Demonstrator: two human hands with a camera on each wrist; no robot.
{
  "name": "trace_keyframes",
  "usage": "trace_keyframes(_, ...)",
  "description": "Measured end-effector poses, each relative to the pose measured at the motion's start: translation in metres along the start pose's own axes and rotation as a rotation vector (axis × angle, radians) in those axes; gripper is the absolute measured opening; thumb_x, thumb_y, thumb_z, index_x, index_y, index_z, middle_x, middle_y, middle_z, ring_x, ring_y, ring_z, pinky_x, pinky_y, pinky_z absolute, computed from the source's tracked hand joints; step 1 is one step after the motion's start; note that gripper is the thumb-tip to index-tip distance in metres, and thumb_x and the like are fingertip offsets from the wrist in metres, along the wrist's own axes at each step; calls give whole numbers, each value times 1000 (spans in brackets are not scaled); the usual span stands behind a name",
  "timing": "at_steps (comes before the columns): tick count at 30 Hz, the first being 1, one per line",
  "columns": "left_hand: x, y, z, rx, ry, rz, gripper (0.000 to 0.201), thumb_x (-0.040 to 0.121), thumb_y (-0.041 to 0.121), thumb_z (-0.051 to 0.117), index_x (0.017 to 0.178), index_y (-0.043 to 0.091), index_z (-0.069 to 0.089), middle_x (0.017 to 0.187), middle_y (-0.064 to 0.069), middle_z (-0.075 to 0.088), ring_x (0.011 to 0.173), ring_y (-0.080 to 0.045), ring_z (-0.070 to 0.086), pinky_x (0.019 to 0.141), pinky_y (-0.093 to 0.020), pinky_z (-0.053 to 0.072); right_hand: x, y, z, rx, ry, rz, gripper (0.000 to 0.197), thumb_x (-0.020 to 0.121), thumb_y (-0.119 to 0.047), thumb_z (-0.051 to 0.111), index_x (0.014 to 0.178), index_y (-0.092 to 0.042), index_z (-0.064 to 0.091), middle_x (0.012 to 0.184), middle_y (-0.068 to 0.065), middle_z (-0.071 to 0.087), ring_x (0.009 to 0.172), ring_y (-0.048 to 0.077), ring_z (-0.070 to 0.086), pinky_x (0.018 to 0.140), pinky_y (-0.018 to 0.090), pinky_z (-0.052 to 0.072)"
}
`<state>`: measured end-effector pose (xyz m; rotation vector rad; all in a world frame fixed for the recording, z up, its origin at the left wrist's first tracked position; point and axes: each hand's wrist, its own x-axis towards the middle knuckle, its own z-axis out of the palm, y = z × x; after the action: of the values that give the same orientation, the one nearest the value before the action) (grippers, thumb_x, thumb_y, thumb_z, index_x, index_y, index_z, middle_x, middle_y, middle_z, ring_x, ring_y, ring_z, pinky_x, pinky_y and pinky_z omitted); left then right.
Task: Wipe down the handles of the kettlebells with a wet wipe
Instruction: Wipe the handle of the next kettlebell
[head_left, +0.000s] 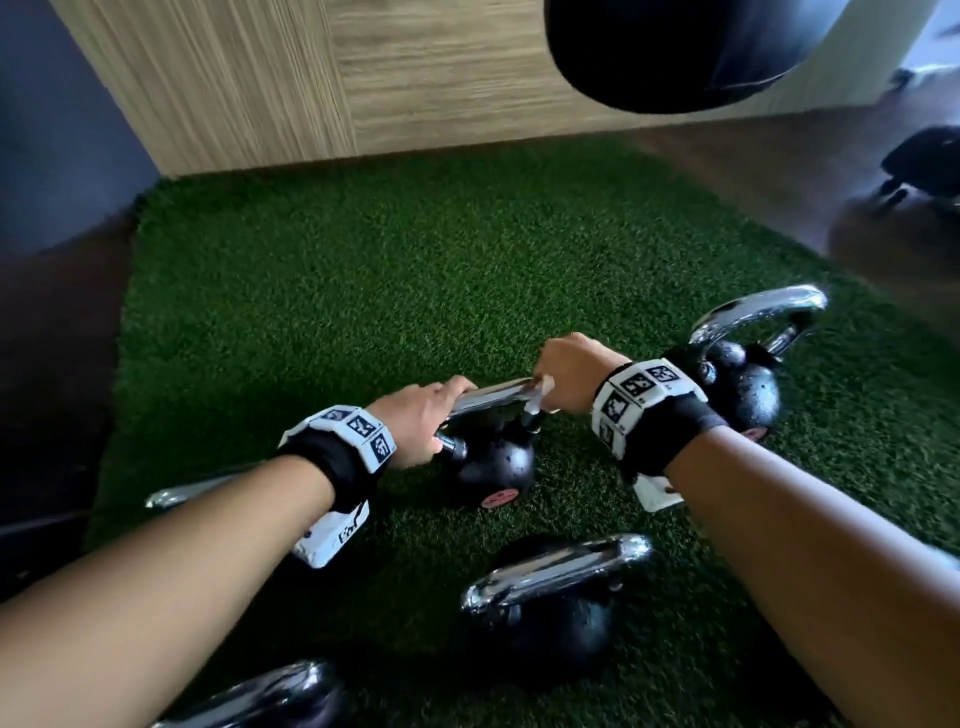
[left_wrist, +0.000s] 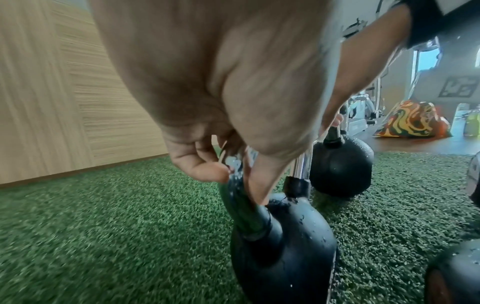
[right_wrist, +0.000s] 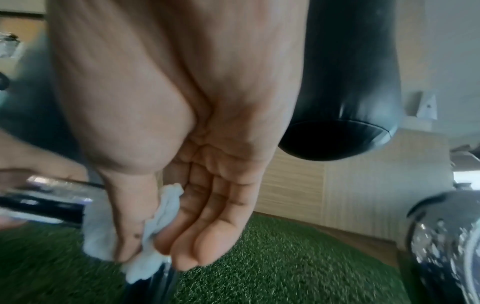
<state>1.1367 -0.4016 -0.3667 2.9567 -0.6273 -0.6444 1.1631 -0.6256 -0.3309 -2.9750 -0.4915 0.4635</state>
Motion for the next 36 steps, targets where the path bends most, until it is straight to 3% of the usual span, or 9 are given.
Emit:
trace_keyframes(4,-7,0,3,-36,47,-20,72,93,10,60,152,24,22,135,-12,57,117,-33,59,98,-46,50,-17,3,-16,99,10,-34,45,88,-32,75,128,-16,65,121,4,68,111,24,63,92,30,50)
trace_keyframes(9,-30,20,10,-49,82,-180,120,89,18,65,152,25,-37,167,-18,-2,145,-43,30,109,-52,44,-71,-10,-13,129,-1,-83,44,83,-36,80,118,-24,57,85,-12,57,74,7,54,62,27,40)
trace_keyframes(13,-70,31,36,-237,318,-188,94,83,8,65,158,25,11,148,-9,19,128,-31,44,93,-39,53,-116,-18,-5,99,-49,-150,36,82,-29,81,114,-32,66,82,-22,52,72,-10,45,62,20,34)
trace_keyframes(16,-93,41,63,-326,88,-157,72,81,11,60,146,32,37,142,-5,34,121,-27,55,97,-40,51,-138,-23,2,85,-22,-164,34,80,-21,81,112,-29,73,94,-12,56,81,0,49,74,19,34)
trace_keyframes(21,-105,57,120,-533,-155,-84,81,65,31,94,133,39,50,144,4,52,127,-17,53,104,-27,44,-165,-40,17,110,106,-114,38,77,-14,80,114,-22,73,95,-8,62,87,7,55,75,20,40)
trace_keyframes(25,-110,81,165,-709,-42,-121,96,66,75,78,148,40,43,160,1,40,145,-20,41,118,-31,34,-183,-54,30,213,262,19,27,70,-14,83,93,-22,72,80,-12,64,76,9,59,61,14,41)
trace_keyframes(27,-107,90,180,-830,46,-185,81,69,81,70,136,39,53,153,-1,49,138,-21,50,114,-33,40,-187,-62,38,198,274,37,23,70,-15,84,89,-24,75,81,-12,67,76,7,61,61,10,41)
trace_keyframes(30,-100,96,190,-916,111,-232,50,77,81,61,106,41,57,126,3,68,114,-19,65,93,-27,49,-189,-72,50,197,262,58,21,72,-13,83,90,-23,79,90,-4,74,79,10,67,70,19,52)
trace_keyframes(36,-96,99,189,-891,115,-271,74,85,74,60,142,28,51,140,-2,60,126,-27,59,101,-29,46,-192,-67,68,185,333,214,27,81,-1,73,100,-20,79,99,6,76,92,22,72,80,27,58)
